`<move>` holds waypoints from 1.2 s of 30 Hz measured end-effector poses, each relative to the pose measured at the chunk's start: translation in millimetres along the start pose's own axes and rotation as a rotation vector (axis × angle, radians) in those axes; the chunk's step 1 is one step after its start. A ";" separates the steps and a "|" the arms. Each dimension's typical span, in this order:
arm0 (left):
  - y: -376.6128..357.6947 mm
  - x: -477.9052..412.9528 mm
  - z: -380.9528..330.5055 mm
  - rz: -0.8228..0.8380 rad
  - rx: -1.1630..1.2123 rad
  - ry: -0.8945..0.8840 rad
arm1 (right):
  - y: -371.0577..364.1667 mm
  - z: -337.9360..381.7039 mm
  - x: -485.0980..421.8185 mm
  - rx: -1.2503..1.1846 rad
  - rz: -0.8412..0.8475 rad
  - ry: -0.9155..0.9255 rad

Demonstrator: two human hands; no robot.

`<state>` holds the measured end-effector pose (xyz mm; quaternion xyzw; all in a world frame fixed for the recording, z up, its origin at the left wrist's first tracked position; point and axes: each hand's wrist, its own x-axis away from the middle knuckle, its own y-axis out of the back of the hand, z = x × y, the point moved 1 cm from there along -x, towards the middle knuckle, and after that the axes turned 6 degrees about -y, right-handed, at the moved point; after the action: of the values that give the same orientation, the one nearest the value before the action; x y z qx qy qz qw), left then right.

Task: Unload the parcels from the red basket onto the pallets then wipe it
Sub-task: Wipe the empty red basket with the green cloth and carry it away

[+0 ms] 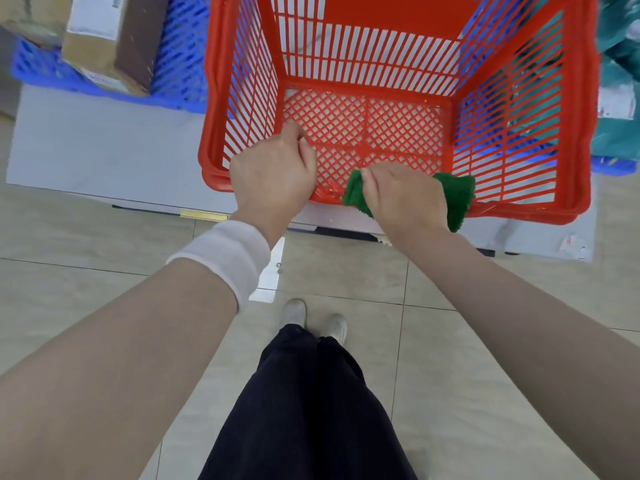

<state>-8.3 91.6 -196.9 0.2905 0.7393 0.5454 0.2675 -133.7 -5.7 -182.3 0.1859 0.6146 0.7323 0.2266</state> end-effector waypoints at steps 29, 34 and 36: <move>-0.2 2.5 0.3 -0.048 -0.001 0.002 | 4.1 -22.0 -45.8 -0.296 0.211 -0.437; -1.0 1.4 0.5 -0.024 -0.015 0.005 | 58.5 -60.0 -23.1 -0.879 -0.075 -0.520; -1.3 1.6 0.0 -0.016 -0.009 0.002 | 65.4 -72.7 4.3 -0.751 0.054 -0.337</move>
<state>-9.6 92.4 -198.3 0.2829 0.7392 0.5471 0.2724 -184.0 -71.9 -130.7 0.2237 0.2538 0.8706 0.3571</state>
